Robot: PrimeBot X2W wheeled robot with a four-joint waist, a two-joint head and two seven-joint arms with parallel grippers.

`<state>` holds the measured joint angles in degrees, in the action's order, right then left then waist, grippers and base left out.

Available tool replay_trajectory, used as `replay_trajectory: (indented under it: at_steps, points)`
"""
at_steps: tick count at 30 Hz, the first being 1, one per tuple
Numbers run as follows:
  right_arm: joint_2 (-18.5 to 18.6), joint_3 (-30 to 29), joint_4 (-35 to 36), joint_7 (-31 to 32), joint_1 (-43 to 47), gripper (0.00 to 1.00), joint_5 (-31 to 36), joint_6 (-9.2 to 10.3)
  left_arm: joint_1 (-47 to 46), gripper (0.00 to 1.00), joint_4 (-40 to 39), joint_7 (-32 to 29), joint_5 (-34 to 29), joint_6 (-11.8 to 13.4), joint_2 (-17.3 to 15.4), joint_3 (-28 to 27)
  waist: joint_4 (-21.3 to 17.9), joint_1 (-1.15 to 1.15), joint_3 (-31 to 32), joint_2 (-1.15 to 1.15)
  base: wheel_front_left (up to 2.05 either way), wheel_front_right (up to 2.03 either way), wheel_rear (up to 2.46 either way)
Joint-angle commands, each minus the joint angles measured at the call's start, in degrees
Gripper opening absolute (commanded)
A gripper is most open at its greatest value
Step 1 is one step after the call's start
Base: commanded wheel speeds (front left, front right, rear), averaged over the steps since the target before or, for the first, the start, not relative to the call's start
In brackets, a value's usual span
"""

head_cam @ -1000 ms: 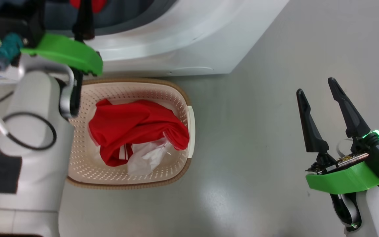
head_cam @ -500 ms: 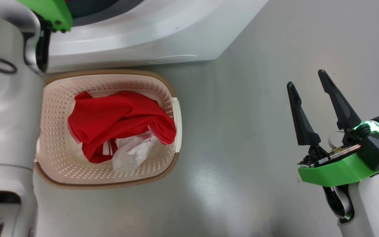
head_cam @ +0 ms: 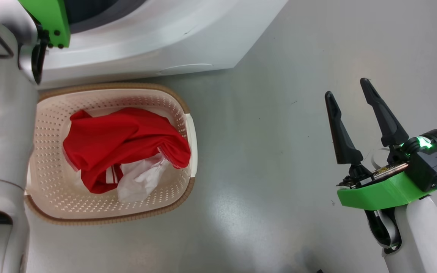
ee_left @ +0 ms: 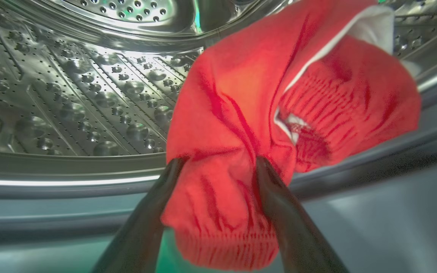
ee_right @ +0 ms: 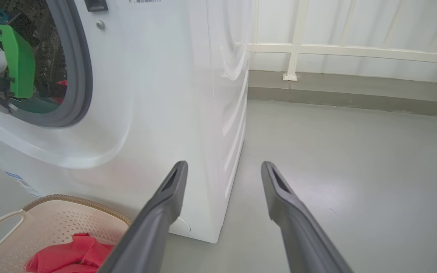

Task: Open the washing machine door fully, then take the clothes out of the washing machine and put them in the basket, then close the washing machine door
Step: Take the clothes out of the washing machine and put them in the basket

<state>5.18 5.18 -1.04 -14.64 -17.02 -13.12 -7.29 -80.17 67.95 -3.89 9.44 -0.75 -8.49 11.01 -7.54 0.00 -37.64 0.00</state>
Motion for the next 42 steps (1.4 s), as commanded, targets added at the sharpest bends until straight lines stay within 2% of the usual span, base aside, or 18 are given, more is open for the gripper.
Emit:
replay_trajectory:
  at_steps: [1,4,5,6,7,12,21,29,33,42]
  points:
    - [0.0,1.4,1.0,-0.4,0.2,1.00,-0.4,-0.20,-0.9,1.00,-0.3,-0.7,-0.7,0.5,-2.7,-0.1,-0.3,0.00,0.2,0.00,0.00,0.00,0.00]
    - [-0.1,1.7,0.5,-0.4,0.2,1.00,-0.5,-0.20,-1.0,0.99,0.5,-0.7,-1.0,0.9,-3.0,0.5,-0.6,0.00,0.4,0.00,0.00,0.00,0.00]
    - [-0.2,1.8,0.4,-0.4,0.2,1.00,-0.6,-0.20,-1.0,0.52,0.7,-0.7,-1.0,0.9,-3.1,0.7,-0.7,0.00,0.5,0.00,0.00,0.00,0.00]
    - [-0.2,1.8,0.4,-0.4,0.1,1.00,-0.6,-0.20,-1.0,0.29,1.0,-0.6,-1.0,1.0,-3.2,0.8,-0.8,0.00,0.6,0.00,0.00,0.00,0.00]
    - [-0.3,1.9,0.4,-0.4,0.1,1.00,-0.6,-0.20,-1.0,0.00,1.3,-0.9,-1.2,1.1,-3.3,1.1,-0.9,0.00,0.7,0.00,0.00,0.00,0.00]
    - [-0.4,2.1,0.3,-0.4,0.2,1.00,-0.7,-0.20,-1.1,0.00,2.0,-0.8,-1.5,1.3,-3.6,2.0,-1.0,0.00,0.9,0.00,0.00,0.00,0.00]
    - [-0.4,1.9,-0.1,-0.4,0.4,1.00,-0.9,-0.20,-0.7,0.00,0.4,6.3,-1.5,1.7,-3.5,2.9,-0.2,0.00,1.4,0.00,0.00,0.00,0.00]
    - [0.2,1.3,-0.3,-0.4,1.4,1.00,-0.5,-0.20,2.3,0.00,-3.9,17.6,-0.2,1.7,-2.5,2.7,1.4,0.00,3.8,0.00,0.00,0.00,0.00]
    - [0.6,1.3,-0.5,-0.4,2.0,1.00,-0.4,-0.20,5.7,0.00,-9.8,18.8,1.0,2.4,-2.4,1.4,2.1,0.00,5.1,0.00,0.00,0.00,0.00]
    - [1.1,0.7,-0.5,-0.4,3.3,1.00,0.2,-0.20,20.0,0.00,-33.9,18.9,0.9,4.7,-2.2,-2.8,3.7,0.00,8.5,0.00,0.00,0.00,0.00]
